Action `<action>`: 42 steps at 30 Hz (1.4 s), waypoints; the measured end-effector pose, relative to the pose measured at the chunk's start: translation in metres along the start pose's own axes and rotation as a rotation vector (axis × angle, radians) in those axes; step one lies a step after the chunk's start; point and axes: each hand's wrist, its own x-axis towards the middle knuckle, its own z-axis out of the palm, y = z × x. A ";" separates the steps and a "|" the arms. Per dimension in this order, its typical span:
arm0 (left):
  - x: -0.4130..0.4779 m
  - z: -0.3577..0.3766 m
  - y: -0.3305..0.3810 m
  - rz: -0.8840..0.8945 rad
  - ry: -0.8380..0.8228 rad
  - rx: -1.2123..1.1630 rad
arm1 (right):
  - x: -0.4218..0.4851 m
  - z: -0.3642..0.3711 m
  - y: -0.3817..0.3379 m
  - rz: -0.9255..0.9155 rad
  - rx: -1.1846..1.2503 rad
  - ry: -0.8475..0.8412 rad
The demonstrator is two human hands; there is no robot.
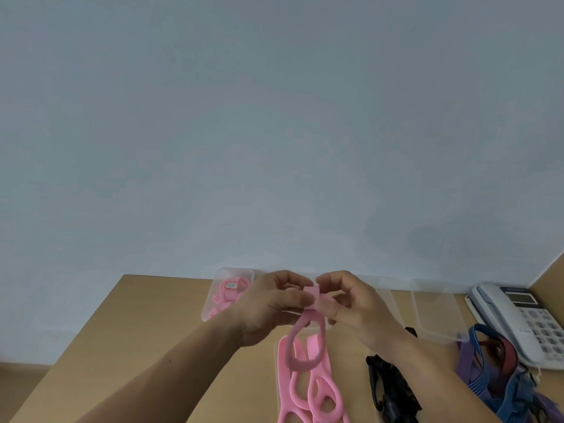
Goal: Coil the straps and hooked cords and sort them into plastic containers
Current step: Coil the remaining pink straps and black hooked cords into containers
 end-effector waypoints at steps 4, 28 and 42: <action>0.002 0.000 -0.003 0.085 0.035 0.104 | 0.002 0.002 -0.002 0.091 0.076 -0.026; 0.004 -0.007 -0.005 -0.088 -0.136 0.097 | 0.011 0.005 0.013 -0.052 -0.087 -0.015; 0.012 -0.011 -0.011 0.163 0.023 0.385 | 0.020 0.004 0.007 0.128 0.017 0.007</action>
